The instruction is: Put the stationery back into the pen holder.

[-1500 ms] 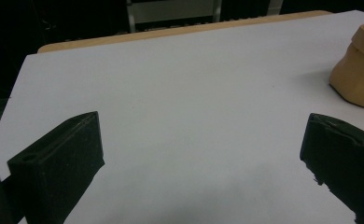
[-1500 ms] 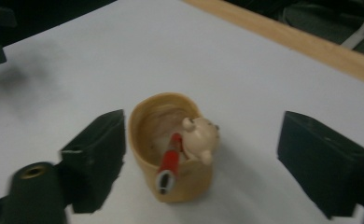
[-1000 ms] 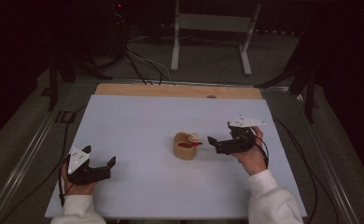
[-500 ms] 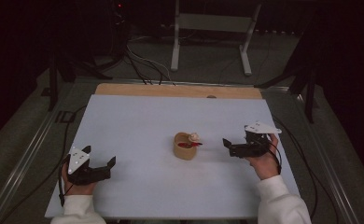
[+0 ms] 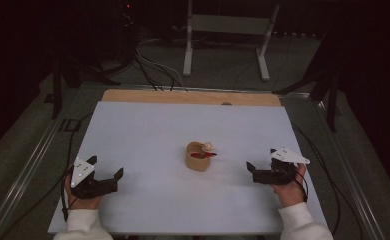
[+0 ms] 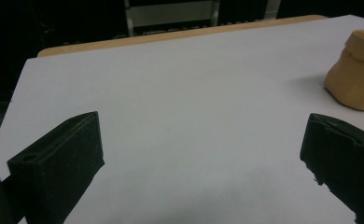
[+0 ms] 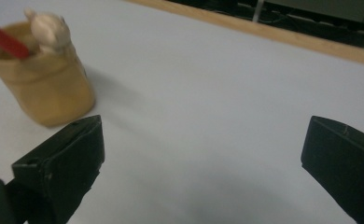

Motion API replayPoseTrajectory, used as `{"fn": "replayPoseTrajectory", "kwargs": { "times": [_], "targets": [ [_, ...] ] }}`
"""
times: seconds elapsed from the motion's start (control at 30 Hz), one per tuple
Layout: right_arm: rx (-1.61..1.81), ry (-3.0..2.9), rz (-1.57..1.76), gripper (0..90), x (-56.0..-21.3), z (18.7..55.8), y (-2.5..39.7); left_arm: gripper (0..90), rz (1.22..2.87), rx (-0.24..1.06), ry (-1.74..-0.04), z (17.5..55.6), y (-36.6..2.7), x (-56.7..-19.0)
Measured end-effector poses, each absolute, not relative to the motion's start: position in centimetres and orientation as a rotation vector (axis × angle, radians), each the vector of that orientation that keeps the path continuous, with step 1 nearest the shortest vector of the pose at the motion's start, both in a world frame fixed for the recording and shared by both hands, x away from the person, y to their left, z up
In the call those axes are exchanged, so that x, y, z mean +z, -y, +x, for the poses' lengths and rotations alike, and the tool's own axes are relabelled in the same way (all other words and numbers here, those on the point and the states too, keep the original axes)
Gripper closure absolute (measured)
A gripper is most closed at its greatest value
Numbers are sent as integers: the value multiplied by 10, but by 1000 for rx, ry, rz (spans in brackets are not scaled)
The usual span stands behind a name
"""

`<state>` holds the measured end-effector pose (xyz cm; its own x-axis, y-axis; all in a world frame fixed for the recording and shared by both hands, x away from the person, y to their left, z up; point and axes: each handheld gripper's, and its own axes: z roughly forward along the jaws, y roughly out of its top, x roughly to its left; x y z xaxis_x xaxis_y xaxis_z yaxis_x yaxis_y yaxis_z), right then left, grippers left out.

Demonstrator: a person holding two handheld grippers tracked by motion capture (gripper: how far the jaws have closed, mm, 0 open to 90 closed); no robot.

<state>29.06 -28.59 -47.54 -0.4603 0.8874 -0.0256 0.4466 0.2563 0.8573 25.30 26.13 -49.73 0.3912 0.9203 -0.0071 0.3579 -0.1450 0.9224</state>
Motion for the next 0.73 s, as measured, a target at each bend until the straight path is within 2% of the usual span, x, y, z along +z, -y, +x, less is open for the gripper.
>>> {"fn": "replayPoseTrajectory", "kwargs": {
  "times": [0.43, 0.73],
  "targets": [
    [1265, -1854, 1223, 0, -491, 260, 316, 0, 1695, 745, -1075, 251, -260, -493],
    [1259, -1856, 1228, 0, -495, 259, 318, 0, 1695, 739, -1099, 252, -261, -496]
  ]
}}
